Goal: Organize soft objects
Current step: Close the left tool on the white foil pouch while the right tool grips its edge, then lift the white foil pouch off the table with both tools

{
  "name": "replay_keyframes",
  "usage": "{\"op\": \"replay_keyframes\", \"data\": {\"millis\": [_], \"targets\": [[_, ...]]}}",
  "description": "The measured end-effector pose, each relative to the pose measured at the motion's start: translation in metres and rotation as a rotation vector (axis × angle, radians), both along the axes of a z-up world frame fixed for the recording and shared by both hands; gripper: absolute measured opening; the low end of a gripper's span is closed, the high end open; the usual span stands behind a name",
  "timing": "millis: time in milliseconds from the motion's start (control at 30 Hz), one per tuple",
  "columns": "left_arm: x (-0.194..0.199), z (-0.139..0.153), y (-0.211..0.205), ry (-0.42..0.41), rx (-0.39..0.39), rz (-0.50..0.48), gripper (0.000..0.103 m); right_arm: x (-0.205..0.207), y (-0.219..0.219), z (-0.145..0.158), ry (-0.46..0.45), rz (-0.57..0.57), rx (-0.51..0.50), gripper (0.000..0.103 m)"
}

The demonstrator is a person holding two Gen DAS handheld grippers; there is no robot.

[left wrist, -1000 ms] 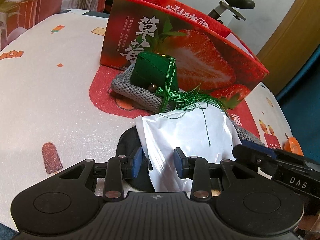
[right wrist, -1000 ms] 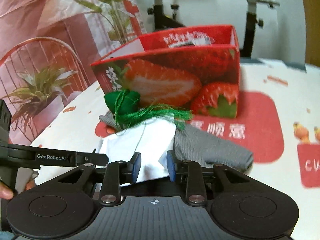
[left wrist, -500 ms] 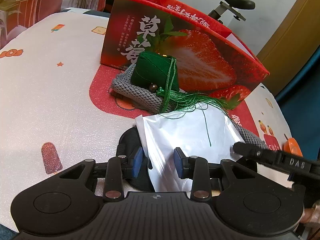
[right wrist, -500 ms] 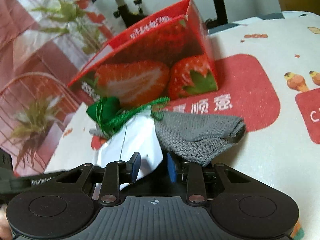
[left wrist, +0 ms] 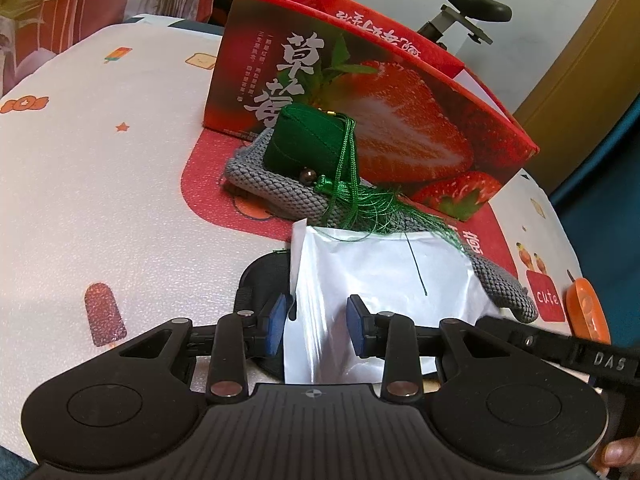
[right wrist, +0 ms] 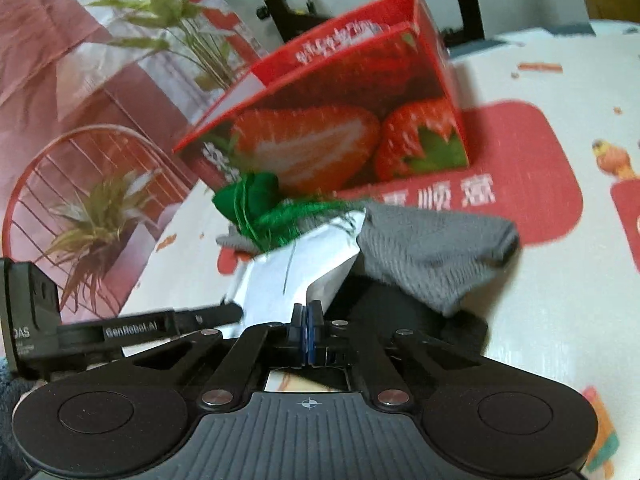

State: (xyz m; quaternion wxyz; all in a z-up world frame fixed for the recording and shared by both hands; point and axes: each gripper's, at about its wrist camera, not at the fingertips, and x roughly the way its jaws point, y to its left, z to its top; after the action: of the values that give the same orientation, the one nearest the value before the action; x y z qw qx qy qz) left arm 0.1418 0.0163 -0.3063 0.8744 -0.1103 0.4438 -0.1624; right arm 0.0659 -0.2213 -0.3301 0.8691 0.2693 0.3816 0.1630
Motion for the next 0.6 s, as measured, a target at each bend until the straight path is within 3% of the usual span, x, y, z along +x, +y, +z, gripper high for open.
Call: {"op": "replay_keyframes", "data": {"millis": [267,600], "targets": [[-0.001,0.001,0.001,0.0,0.0,-0.001,0.036,-0.001,-0.002,-0.025,0.13,-0.014,0.008,0.001],[-0.001,0.001,-0.004,-0.011,0.025,-0.013,0.036,0.012,0.01,-0.024,0.071,-0.009,-0.08,0.001]]}}
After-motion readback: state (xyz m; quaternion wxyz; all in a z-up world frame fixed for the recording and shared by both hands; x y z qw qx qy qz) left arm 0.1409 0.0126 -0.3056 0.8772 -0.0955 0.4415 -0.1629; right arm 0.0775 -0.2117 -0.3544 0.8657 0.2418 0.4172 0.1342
